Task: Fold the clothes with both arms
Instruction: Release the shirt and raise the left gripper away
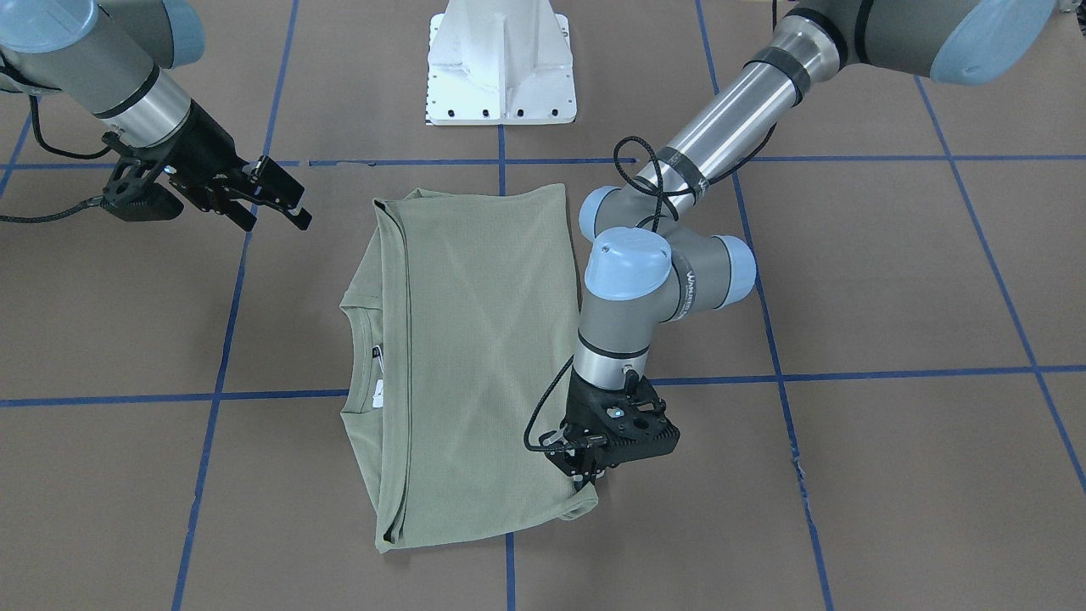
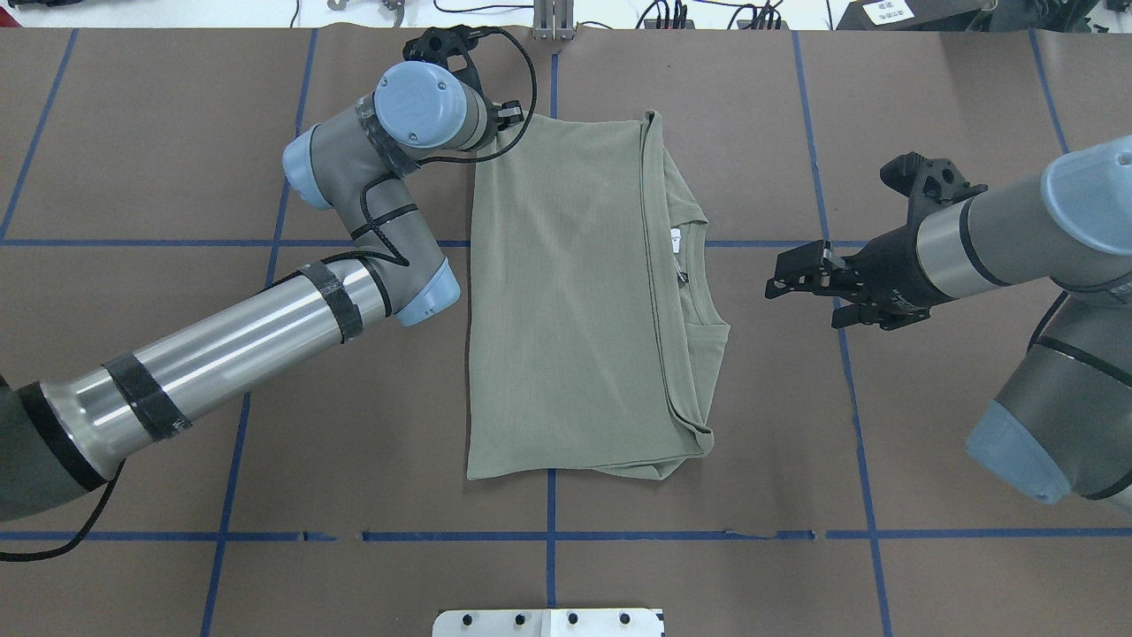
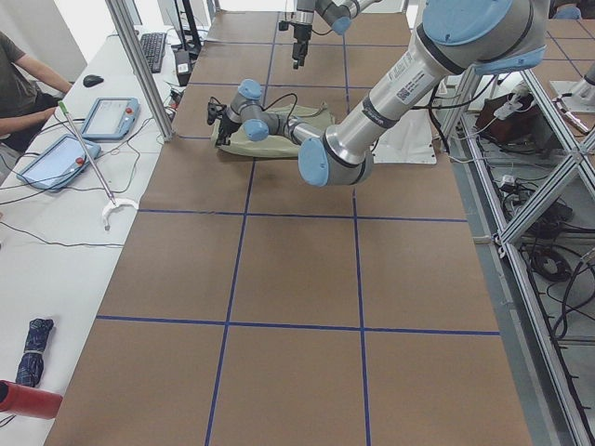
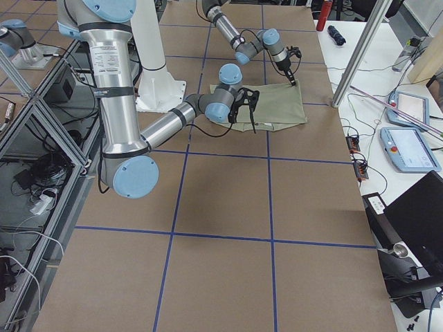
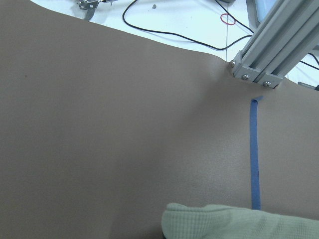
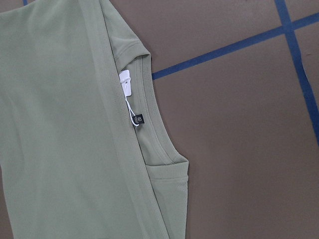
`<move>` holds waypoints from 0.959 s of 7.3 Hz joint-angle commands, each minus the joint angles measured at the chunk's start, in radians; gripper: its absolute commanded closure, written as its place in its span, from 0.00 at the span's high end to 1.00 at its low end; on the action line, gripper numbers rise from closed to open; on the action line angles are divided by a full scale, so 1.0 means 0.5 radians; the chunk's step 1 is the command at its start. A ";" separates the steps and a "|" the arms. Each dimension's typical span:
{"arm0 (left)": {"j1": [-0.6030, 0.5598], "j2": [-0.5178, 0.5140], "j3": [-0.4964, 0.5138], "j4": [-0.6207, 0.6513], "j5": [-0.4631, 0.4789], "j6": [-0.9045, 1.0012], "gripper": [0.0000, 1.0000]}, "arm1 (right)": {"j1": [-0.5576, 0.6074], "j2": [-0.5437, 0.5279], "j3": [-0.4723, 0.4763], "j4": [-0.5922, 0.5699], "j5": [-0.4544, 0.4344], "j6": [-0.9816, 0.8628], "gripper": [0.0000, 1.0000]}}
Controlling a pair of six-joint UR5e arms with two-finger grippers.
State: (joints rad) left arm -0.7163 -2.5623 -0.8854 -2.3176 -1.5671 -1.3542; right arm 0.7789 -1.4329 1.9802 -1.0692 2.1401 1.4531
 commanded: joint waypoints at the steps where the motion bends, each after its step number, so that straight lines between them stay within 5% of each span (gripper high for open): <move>1: 0.015 -0.002 0.044 -0.037 0.111 0.063 1.00 | -0.005 0.000 -0.003 0.000 -0.022 -0.016 1.00; 3: -0.024 -0.002 0.035 -0.034 0.094 0.091 1.00 | -0.024 0.003 -0.009 -0.021 -0.074 -0.022 1.00; 5: -0.083 0.092 -0.075 -0.013 -0.147 0.174 1.00 | -0.082 0.022 -0.076 -0.028 -0.205 -0.205 1.00; 7: -0.108 0.414 -0.512 0.005 -0.365 0.202 1.00 | -0.158 0.104 -0.168 -0.107 -0.322 -0.359 1.00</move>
State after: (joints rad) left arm -0.7627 -2.4442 -1.0186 -2.3221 -1.6846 -1.2604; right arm 0.7235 -1.4107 1.9240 -1.0934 2.0167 1.3218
